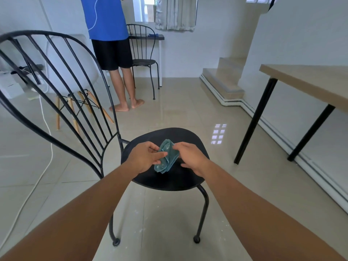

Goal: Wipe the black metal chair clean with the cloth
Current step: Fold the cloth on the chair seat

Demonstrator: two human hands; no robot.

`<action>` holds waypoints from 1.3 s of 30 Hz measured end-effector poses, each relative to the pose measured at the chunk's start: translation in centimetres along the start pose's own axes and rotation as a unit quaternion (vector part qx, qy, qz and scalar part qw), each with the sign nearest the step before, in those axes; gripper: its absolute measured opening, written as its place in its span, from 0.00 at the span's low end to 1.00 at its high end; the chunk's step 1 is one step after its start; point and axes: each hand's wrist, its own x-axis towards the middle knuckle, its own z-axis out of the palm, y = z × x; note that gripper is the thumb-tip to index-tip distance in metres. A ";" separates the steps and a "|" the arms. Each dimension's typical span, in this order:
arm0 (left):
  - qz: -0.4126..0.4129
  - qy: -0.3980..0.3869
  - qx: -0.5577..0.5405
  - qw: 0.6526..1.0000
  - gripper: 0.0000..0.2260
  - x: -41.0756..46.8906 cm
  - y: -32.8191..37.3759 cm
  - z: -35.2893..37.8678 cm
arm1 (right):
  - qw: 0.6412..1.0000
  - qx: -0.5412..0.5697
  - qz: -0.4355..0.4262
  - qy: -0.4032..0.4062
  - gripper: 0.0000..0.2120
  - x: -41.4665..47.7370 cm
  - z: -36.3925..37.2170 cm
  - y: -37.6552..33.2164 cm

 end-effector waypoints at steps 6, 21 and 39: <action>0.094 0.036 0.136 0.986 0.17 -1.5 3.2 0.4 | 0.991 -0.119 -0.055 0.035 0.28 -2.3 -2.6 -2.4; 0.164 -0.140 0.044 0.975 0.15 -4.5 14.9 6.3 | 0.983 -0.038 -0.097 0.152 0.10 -11.5 -17.1 -10.2; 0.149 -0.297 -0.129 0.934 0.16 -9.2 39.3 31.0 | 0.892 0.026 -0.045 0.449 0.05 -29.7 -45.7 -6.5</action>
